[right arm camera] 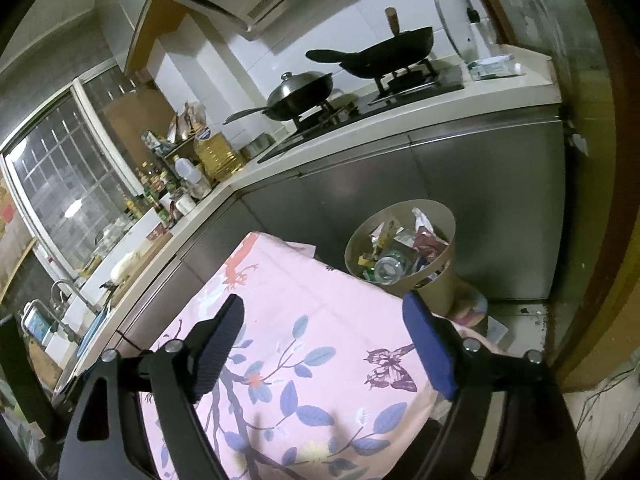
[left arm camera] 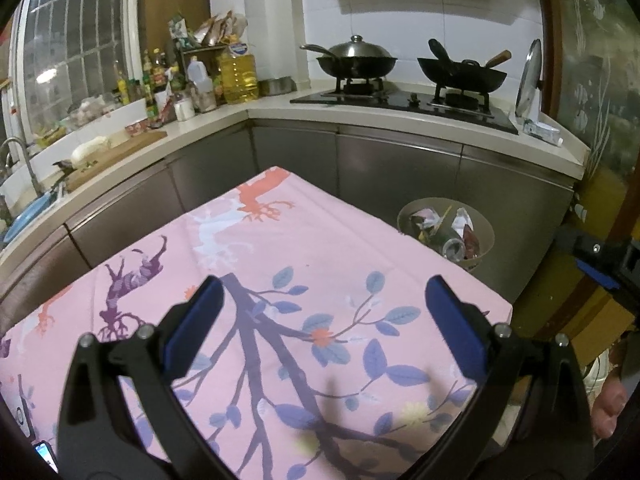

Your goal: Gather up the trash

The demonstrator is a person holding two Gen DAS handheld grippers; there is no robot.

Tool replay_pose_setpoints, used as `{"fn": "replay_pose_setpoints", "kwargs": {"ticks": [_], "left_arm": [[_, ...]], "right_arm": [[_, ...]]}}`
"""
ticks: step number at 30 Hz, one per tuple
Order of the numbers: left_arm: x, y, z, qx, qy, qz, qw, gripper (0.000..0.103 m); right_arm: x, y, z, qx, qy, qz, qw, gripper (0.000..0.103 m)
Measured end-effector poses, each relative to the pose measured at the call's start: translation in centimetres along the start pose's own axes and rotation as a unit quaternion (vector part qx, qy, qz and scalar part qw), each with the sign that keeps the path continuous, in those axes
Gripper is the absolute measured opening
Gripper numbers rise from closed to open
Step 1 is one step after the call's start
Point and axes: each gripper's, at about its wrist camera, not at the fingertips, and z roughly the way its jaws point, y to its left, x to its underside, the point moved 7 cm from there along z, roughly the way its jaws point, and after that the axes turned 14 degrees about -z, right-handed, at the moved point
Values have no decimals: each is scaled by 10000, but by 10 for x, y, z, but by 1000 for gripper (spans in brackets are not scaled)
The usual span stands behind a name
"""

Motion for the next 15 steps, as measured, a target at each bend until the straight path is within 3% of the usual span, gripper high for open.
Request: {"fn": "replay_pose_setpoints", "kwargs": {"ticks": [15], "left_arm": [[-2,10,-7,-269,-121,-70,9995,97]], "right_arm": [[12,2,-2,-24,20,72,10000,83]]}}
